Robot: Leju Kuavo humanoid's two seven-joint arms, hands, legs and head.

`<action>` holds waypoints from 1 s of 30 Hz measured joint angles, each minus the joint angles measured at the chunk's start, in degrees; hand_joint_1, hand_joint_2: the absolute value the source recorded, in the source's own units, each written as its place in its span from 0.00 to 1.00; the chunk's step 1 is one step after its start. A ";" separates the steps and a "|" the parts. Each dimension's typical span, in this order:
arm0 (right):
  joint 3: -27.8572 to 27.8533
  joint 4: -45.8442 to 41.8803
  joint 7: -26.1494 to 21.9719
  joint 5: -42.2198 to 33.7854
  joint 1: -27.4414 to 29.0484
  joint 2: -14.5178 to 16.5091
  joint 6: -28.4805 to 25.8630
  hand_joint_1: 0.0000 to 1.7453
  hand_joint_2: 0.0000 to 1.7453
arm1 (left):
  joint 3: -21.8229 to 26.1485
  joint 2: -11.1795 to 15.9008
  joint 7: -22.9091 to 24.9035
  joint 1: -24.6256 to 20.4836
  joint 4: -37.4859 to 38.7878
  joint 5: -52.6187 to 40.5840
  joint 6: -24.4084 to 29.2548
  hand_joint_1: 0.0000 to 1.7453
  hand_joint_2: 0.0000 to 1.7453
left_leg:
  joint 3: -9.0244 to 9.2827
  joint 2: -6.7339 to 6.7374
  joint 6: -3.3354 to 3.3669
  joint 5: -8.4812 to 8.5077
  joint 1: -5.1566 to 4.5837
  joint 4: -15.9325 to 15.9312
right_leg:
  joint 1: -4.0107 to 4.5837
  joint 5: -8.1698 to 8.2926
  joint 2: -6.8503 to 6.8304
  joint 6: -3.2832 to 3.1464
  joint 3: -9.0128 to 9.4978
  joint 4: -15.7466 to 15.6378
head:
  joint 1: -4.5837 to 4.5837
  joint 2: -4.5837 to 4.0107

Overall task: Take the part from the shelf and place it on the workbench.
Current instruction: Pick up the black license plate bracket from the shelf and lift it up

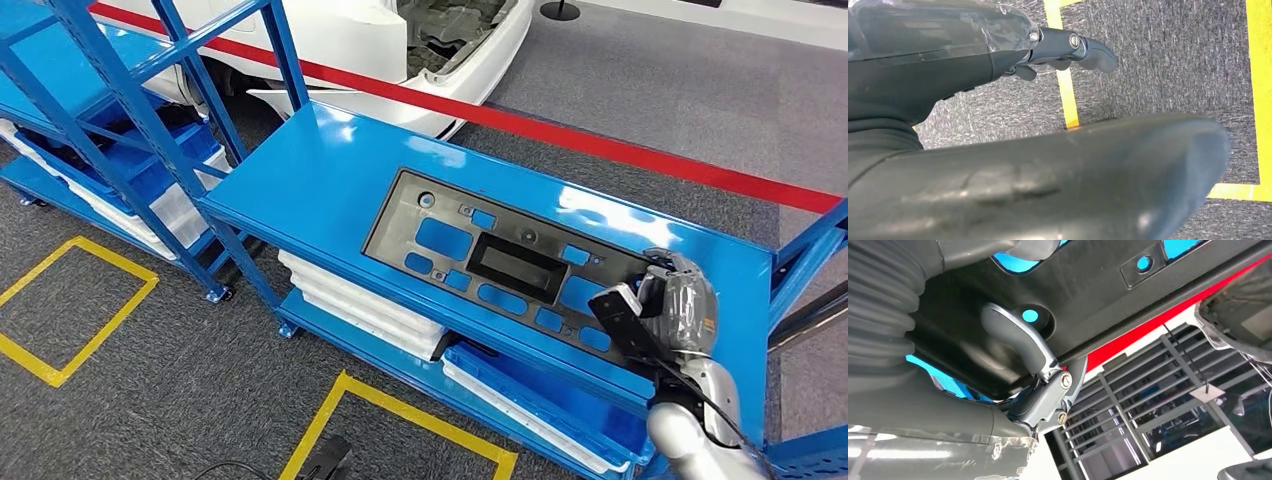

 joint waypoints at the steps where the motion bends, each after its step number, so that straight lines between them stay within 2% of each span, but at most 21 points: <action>1: -0.51 -1.27 -0.50 1.79 0.79 -0.05 -0.83 1.00 1.00 | 0.00 -0.01 -0.14 0.07 0.00 0.01 0.09 0.00 0.00 | 0.18 0.00 -0.03 -0.07 0.02 0.00 | 0.03 -0.04 0.01 0.00 0.19 -0.01 | 0.02 0.00; 4: -2.19 -5.25 -2.11 8.00 2.62 -0.23 -3.45 1.00 1.00 | 0.00 -0.01 -0.56 0.32 0.00 0.10 0.29 0.00 0.00 | 0.06 0.02 -0.02 -0.07 0.02 0.00 | 0.02 -0.04 0.05 -0.03 0.05 -0.02 | 0.01 0.00; 6: -3.05 -7.33 -2.41 9.12 3.24 -0.24 -4.20 1.00 1.00 | 0.01 -0.01 -0.67 0.40 0.00 0.15 0.32 0.00 0.00 | 0.03 0.05 -0.03 -0.07 0.02 0.00 | 0.03 -0.03 0.09 -0.04 0.00 -0.02 | 0.01 0.00; 16: -5.06 -14.22 -2.63 8.31 4.51 -0.30 -4.43 1.00 1.00 | 0.05 -0.01 -0.95 0.62 0.00 1.03 0.34 0.00 0.00 | -0.15 0.05 -0.03 -0.07 0.02 0.00 | 0.02 -0.04 0.09 -0.04 -0.15 -0.02 | 0.00 0.00; 30: -5.74 -17.60 -2.55 8.25 4.86 -0.30 -4.41 1.00 1.00 | 0.25 -0.01 -1.02 0.72 0.00 1.03 0.34 0.00 0.00 | -0.25 0.05 -0.03 -0.07 0.02 0.00 | 0.02 -0.04 0.09 -0.04 -0.26 -0.02 | 0.00 0.00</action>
